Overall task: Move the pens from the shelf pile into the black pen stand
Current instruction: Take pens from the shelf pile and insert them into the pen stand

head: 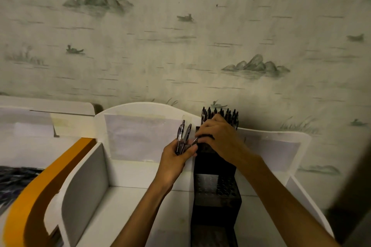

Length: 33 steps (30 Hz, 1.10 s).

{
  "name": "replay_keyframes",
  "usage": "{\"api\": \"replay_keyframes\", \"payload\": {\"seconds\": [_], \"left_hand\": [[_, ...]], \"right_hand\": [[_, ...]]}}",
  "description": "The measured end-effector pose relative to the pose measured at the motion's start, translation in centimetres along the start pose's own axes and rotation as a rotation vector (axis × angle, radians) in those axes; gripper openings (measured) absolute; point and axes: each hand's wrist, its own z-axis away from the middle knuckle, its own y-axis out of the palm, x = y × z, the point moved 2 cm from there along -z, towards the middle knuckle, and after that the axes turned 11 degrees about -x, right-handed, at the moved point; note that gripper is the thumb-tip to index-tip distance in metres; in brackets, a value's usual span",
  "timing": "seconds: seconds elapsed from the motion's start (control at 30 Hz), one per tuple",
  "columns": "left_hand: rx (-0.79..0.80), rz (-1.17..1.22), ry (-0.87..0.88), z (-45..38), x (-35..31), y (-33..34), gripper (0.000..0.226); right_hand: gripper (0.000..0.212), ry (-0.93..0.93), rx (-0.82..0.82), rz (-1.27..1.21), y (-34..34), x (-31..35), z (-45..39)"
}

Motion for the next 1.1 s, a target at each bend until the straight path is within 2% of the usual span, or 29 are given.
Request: {"api": "replay_keyframes", "payload": {"seconds": [0.07,0.2,0.37,0.53,0.7,0.93,1.1], "left_hand": [[0.007,-0.013,0.019,0.0,-0.2,0.0,0.017],[-0.054,0.049,-0.020,-1.0,0.4,-0.8,0.023],[-0.127,-0.051,-0.042,-1.8,1.1,-1.6,0.025],[-0.036,-0.116,-0.102,-1.8,1.5,-1.3,0.019],[-0.009,-0.090,-0.111,-1.8,1.7,-1.6,0.020],[-0.087,-0.210,0.027,-2.1,1.8,-2.1,0.020],[-0.104,-0.178,-0.024,-2.3,2.1,-2.0,0.017]], "right_hand": [[0.019,-0.035,0.014,0.047,0.0,-0.6,-0.1],[0.020,0.052,-0.044,0.055,-0.1,-2.3,0.3],[0.013,0.409,-0.193,-0.201,-0.1,-3.4,0.5],[0.011,0.608,-0.274,-0.309,0.4,-3.1,0.1],[0.010,0.623,-0.276,-0.324,1.2,-3.1,-0.3],[0.017,0.555,-0.224,-0.245,2.0,-2.7,0.0],[0.018,0.558,-0.229,-0.202,2.0,-2.2,0.0]]}}
